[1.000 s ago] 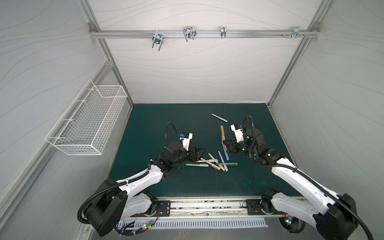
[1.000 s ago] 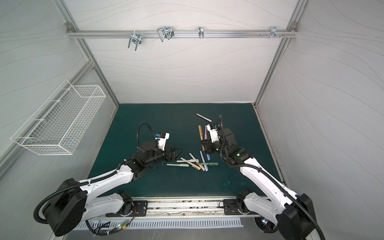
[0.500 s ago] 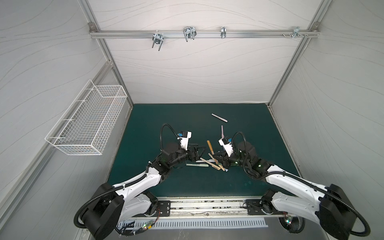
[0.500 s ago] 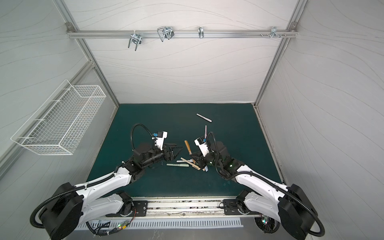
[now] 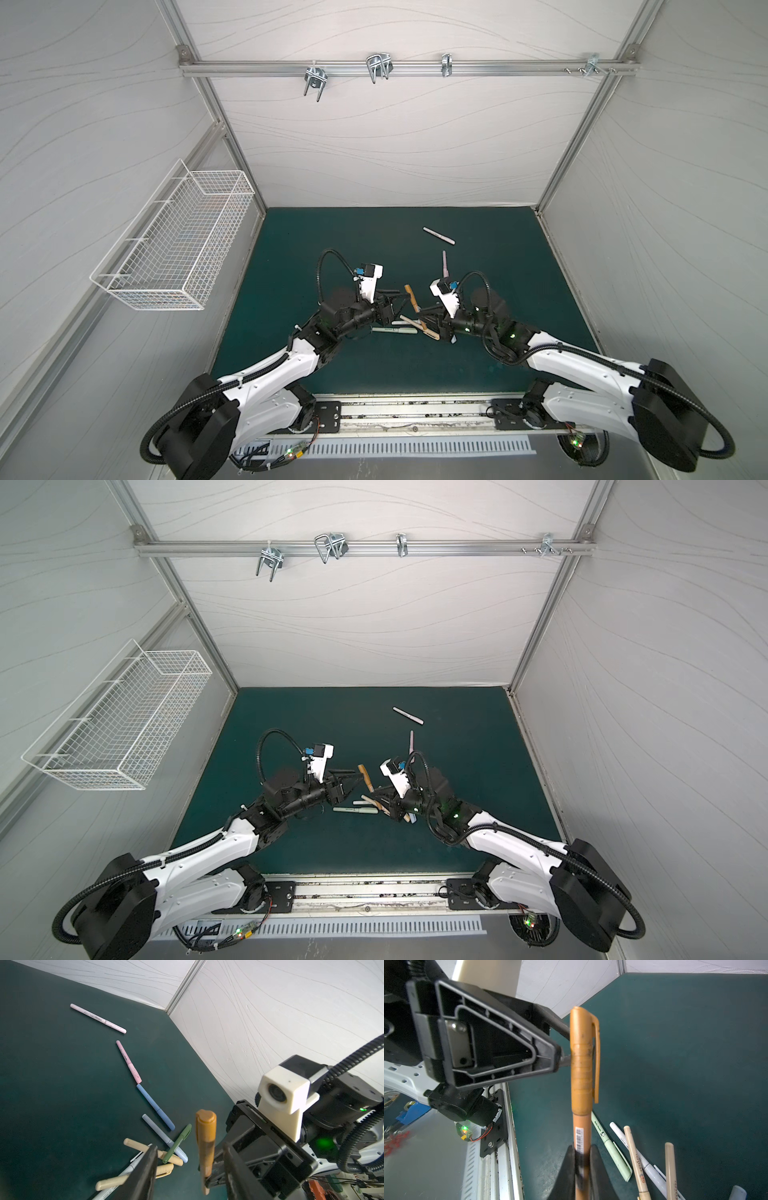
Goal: Open the pen caps
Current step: 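Bring the tan pen toward the left gripper and grip its mustard cap, then hold the cap with the left gripper while the right gripper pulls the pen away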
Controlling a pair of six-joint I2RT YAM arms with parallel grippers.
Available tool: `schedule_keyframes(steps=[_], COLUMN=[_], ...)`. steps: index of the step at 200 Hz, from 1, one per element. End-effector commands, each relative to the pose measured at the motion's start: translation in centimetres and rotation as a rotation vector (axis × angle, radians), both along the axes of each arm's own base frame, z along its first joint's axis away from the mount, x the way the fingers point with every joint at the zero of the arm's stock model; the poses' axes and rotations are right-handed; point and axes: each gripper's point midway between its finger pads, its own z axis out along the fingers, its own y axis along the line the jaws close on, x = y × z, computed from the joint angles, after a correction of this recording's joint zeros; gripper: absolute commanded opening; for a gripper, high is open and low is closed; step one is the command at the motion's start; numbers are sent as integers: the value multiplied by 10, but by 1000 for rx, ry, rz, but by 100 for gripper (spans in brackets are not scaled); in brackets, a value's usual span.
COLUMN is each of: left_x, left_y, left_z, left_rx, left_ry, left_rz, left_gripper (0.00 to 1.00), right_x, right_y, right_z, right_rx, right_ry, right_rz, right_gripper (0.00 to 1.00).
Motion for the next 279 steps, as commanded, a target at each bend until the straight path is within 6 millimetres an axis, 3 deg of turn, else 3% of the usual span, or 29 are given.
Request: schedule_keyframes(steps=[1,34,105,153,177,207,259,279], left_x=[-2,-2,-9,-8,-9,-11,-20,-24], left_y=[-3,-6,-15,-15,-16,-14,-16,-17], left_z=[23,19,24,21,22,25,30,33], left_rx=[-32,-27,-41,-35,-37,-34,-49,-59], left_ry=[-70,-56,-68,-57,-60,-75,-121,-134], left_rz=[-13,-25,-63,-56,-63,-67,-114,-135], left_gripper=[50,44,41,28,16,5,0,0], right_x=[-3,-5,-14,-19,-19,-20,-29,-31], right_y=[6,8,19,22,22,20,18,20], right_z=[10,11,6,7,8,10,17,18], right_rx=[38,46,49,52,49,39,60,79], right_ry=[-49,-63,-49,-63,-70,-86,-81,-45], right_rz=[37,49,124,145,140,145,196,225], right_gripper=[0,0,0,0,0,27,44,44])
